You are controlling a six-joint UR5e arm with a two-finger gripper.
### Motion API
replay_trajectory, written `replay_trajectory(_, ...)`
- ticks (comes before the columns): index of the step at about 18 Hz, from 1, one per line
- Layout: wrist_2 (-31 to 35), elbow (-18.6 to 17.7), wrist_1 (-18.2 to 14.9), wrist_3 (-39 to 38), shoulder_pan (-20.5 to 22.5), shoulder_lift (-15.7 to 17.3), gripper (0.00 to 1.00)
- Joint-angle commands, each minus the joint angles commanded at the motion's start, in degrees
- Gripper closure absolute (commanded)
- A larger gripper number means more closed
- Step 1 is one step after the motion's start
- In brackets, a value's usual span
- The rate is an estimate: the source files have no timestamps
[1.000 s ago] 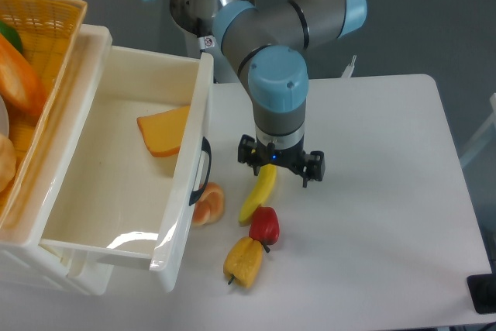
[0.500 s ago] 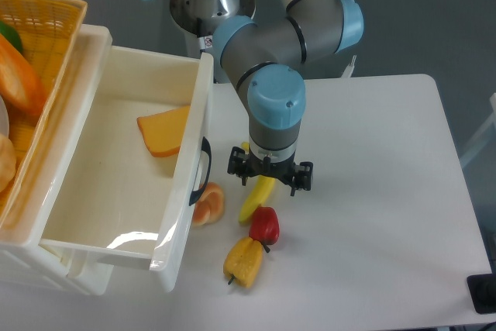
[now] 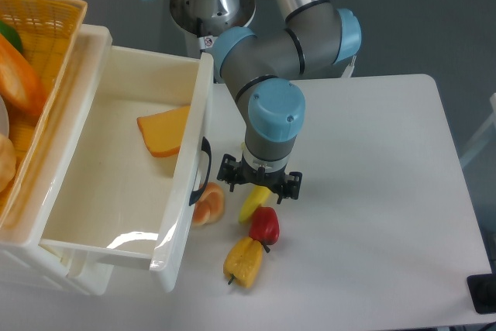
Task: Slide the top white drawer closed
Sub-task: 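Move the gripper against the drawer front beside its black handle, then push the white drawer front inward until the drawer is shut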
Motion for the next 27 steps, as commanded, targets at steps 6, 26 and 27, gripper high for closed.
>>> replay_trajectory(6,-1.1,-0.1,-0.4,0.2,0.1,-0.2,0.00)
replay_trajectory(26,-4.2,0.1,-2.0,0.3,0.1,1.2,0.00)
replay_trajectory(27,-4.3,0.1,-2.1,0.3,0.0,1.3,0.00)
